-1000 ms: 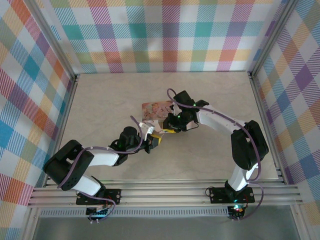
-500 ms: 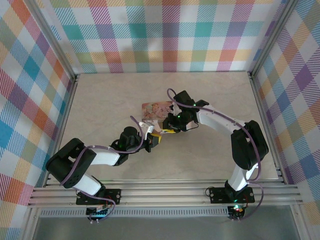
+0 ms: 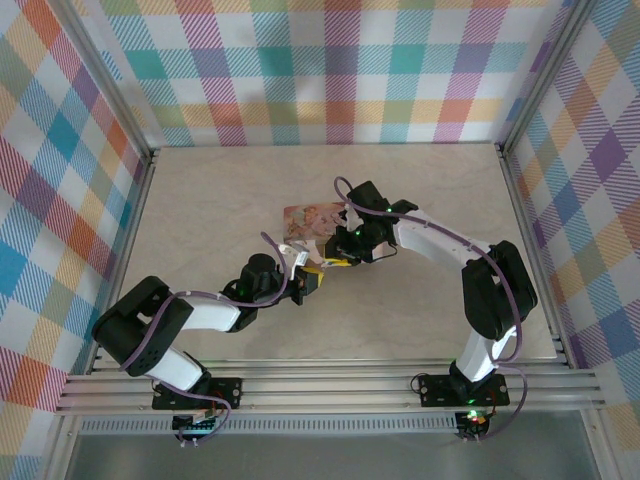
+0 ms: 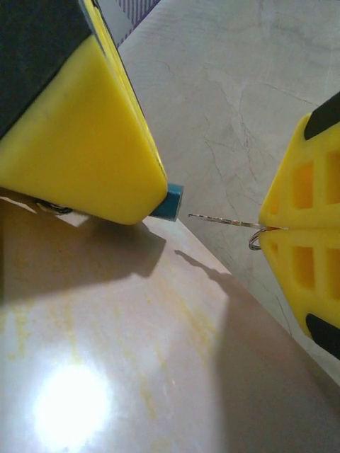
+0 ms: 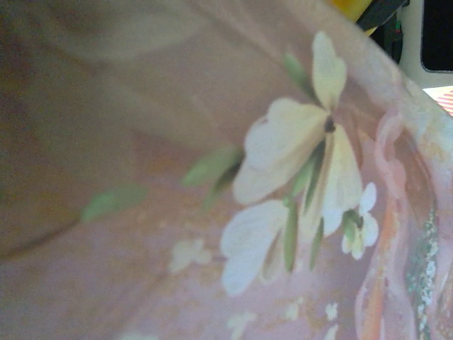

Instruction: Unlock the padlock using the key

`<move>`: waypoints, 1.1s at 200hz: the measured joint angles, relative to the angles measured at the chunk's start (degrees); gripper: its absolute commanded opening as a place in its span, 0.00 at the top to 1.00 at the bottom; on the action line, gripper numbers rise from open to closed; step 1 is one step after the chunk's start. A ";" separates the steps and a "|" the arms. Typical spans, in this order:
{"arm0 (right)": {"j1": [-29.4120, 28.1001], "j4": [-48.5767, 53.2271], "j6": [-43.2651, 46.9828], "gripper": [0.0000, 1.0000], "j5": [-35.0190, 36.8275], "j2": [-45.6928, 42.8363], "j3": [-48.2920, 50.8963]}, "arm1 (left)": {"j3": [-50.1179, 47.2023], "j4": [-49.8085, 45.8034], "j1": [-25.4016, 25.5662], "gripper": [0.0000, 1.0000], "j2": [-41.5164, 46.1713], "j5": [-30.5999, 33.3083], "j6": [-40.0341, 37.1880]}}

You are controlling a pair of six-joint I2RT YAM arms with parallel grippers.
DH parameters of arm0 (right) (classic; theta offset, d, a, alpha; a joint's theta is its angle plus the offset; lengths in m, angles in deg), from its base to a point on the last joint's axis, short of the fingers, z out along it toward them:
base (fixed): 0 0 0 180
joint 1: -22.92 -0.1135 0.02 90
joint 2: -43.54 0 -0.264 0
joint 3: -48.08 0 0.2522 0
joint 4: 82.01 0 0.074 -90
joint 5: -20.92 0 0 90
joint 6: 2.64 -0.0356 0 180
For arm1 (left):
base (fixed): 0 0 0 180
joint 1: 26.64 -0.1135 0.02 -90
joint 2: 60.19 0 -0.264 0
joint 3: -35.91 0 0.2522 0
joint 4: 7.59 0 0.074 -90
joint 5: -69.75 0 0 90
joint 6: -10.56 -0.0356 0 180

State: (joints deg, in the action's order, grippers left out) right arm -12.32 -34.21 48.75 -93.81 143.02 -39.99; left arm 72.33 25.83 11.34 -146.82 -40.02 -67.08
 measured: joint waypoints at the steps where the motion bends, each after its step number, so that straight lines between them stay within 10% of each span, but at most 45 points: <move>1: 0.00 0.00 0.00 1.00 0.00 0.00 0.00 | 0.00 0.00 0.00 1.00 0.02 0.00 0.00; 220: 0.04 -2.32 -1.31 1.00 0.00 -0.11 0.92 | -0.02 -0.48 1.18 1.00 2.05 3.43 1.68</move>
State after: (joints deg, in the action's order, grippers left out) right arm -12.28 -36.52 47.44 -93.81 142.91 -39.07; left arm 72.31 25.35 12.52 -144.77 -36.58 -65.39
